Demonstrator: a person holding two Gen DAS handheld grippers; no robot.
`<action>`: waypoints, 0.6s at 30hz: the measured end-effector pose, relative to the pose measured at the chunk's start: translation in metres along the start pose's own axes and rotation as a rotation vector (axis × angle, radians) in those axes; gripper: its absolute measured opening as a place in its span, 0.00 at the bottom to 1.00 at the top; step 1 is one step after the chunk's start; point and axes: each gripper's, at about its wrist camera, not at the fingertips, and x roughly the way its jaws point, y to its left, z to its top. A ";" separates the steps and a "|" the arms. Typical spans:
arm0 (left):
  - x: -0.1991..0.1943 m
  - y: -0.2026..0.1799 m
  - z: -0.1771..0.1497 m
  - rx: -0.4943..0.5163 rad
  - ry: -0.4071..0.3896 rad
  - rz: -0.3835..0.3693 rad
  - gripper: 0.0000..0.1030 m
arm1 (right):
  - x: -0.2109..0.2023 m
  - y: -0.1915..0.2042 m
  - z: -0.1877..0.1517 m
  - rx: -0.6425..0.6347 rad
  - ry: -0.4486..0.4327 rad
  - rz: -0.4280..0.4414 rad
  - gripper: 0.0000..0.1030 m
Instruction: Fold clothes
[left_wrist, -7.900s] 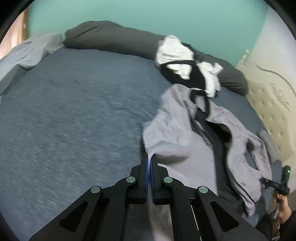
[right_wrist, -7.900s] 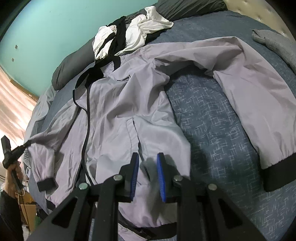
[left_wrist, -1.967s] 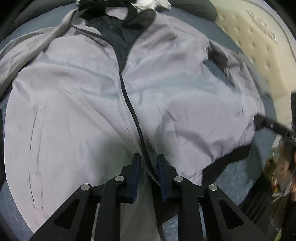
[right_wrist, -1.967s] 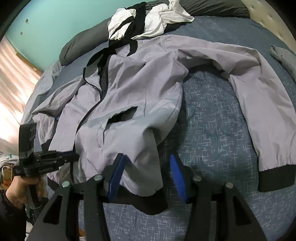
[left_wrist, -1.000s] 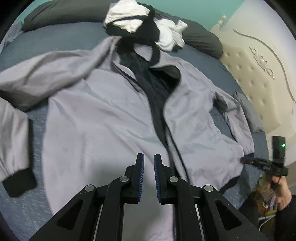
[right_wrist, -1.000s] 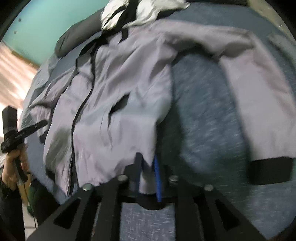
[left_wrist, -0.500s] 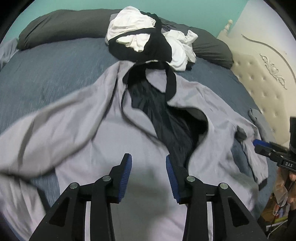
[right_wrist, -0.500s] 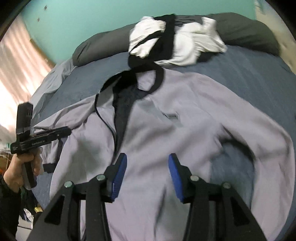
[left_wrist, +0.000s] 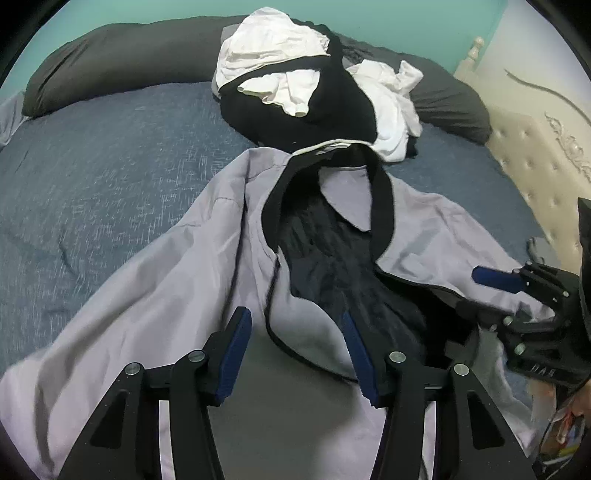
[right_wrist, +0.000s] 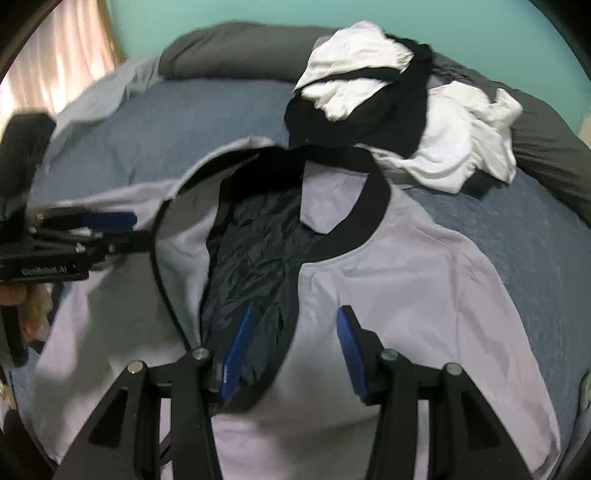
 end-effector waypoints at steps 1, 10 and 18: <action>0.003 0.001 0.002 -0.001 0.000 0.001 0.54 | 0.009 0.002 0.001 -0.015 0.025 0.000 0.46; 0.035 0.002 0.013 0.049 0.028 -0.007 0.28 | 0.075 0.000 0.002 -0.109 0.141 -0.157 0.04; 0.055 0.000 0.023 0.078 0.032 -0.023 0.04 | 0.091 -0.047 0.012 0.105 0.080 -0.044 0.01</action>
